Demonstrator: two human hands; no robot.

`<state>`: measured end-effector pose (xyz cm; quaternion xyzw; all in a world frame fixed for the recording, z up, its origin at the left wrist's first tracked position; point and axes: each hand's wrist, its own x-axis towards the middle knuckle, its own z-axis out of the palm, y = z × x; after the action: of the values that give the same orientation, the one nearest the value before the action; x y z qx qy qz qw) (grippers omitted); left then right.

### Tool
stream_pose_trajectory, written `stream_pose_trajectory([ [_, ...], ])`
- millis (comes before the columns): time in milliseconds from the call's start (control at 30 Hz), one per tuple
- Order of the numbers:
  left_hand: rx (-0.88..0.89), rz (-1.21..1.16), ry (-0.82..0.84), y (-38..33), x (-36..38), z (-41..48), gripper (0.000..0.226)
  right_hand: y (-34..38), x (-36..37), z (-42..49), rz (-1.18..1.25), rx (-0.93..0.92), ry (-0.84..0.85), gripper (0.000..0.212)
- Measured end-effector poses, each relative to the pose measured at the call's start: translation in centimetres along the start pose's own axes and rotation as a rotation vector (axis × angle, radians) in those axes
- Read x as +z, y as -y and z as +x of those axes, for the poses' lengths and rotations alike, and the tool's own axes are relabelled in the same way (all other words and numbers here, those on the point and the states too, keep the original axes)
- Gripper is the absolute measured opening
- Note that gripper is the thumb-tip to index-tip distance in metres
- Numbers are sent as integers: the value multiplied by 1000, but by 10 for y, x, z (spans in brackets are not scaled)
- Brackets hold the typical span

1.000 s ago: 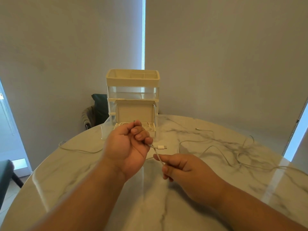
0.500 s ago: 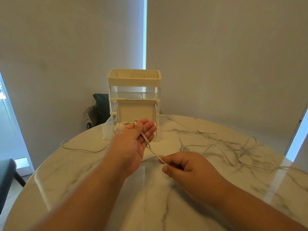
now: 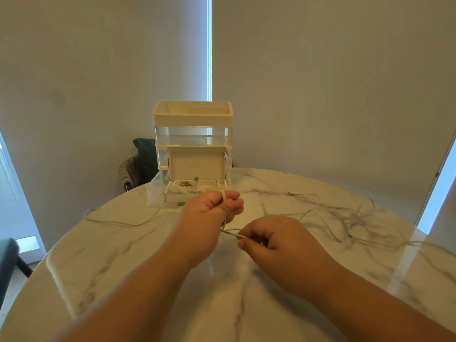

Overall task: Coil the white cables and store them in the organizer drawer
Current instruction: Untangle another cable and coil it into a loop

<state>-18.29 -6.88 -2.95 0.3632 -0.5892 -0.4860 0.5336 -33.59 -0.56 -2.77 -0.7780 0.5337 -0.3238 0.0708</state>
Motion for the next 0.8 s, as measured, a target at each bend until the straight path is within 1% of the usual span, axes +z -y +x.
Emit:
stream_pose_trajectory([
  [167,11,170,99,7,1,-3,16,1,-2,-1,-58,-18,-37,15],
  [367,12,258,237,11,4,-3,22,-1,-4,1,-126,-92,-74,15],
  [500,-12,234,295,8,4,-4,22,0,-4,1,-166,-128,-105,18],
  [600,-90,139,343,7,2,-5,19,-2,-5,2,-175,-116,-134,18],
  [800,-228,121,406,9,1,-5,22,-4,-7,3,-163,-89,-133,20],
])
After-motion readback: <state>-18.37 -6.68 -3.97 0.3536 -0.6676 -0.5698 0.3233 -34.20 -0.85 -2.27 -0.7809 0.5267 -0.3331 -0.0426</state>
